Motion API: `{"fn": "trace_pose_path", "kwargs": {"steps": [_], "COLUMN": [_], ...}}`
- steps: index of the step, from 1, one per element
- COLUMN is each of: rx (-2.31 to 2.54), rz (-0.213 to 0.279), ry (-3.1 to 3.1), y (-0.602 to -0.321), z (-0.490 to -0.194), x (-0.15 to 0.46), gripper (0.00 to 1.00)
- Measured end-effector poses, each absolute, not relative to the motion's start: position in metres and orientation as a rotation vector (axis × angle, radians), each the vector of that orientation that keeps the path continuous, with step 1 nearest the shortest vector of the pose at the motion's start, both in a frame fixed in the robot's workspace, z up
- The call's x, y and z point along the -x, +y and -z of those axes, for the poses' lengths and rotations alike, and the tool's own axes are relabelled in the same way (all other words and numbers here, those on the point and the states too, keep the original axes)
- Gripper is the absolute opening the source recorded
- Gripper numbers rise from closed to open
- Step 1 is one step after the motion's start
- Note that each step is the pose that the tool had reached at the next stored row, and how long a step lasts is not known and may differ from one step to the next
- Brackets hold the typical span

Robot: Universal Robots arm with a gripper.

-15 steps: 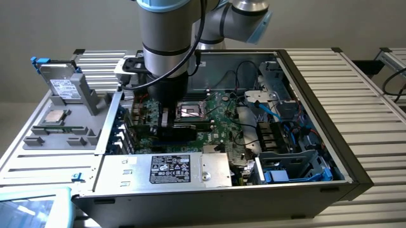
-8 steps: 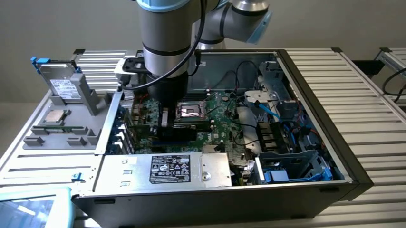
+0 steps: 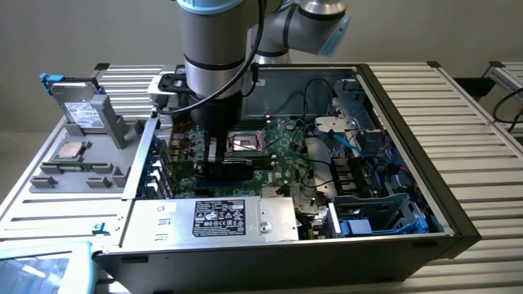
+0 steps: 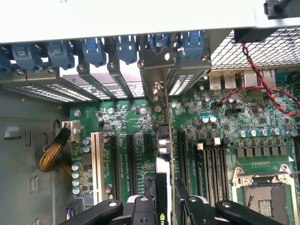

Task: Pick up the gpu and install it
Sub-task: 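Insert the gpu into the slot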

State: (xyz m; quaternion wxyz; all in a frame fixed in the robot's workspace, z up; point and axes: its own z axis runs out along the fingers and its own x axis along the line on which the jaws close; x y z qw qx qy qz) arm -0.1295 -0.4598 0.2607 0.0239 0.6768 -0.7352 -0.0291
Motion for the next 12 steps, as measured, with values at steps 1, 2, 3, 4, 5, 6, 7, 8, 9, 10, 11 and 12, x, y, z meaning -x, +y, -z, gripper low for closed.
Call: {"fn": "trace_pose_path", "kwargs": {"steps": [1, 2, 3, 4, 5, 6, 7, 8, 9, 10, 11, 12], "rx": [-2.095, -2.095, -2.095, -2.095, -2.095, -2.095, -2.095, -2.095, -2.095, -2.095, -2.096, -2.096], "rz": [0.090, 0.090, 0.090, 0.090, 0.090, 0.090, 0.091, 0.091, 0.091, 0.092, 0.092, 0.092], "ry": [-2.275, -2.275, -2.275, -2.275, -2.275, -2.275, -2.275, -2.275, -2.275, -2.275, -2.275, -2.275], "y": [-0.4597, -0.4597, -0.4596, -0.4596, -0.4596, -0.4596, -0.4596, -0.4596, -0.4596, -0.4596, -0.4596, -0.4596], "z": [-0.2607, -0.2607, -0.2607, -0.2607, -0.2606, -0.2603, -0.2599, -0.2599, -0.2599, -0.2599, -0.2597, -0.2594], "x": [0.1294, 0.1295, 0.1295, 0.1296, 0.1296, 0.1296, 0.1296, 0.1297, 0.1297, 0.1297, 0.1297, 0.1297], "gripper": [0.27, 0.27, 0.27, 0.27, 0.27, 0.27, 0.27, 0.27, 0.27, 0.27, 0.27, 0.27]}}
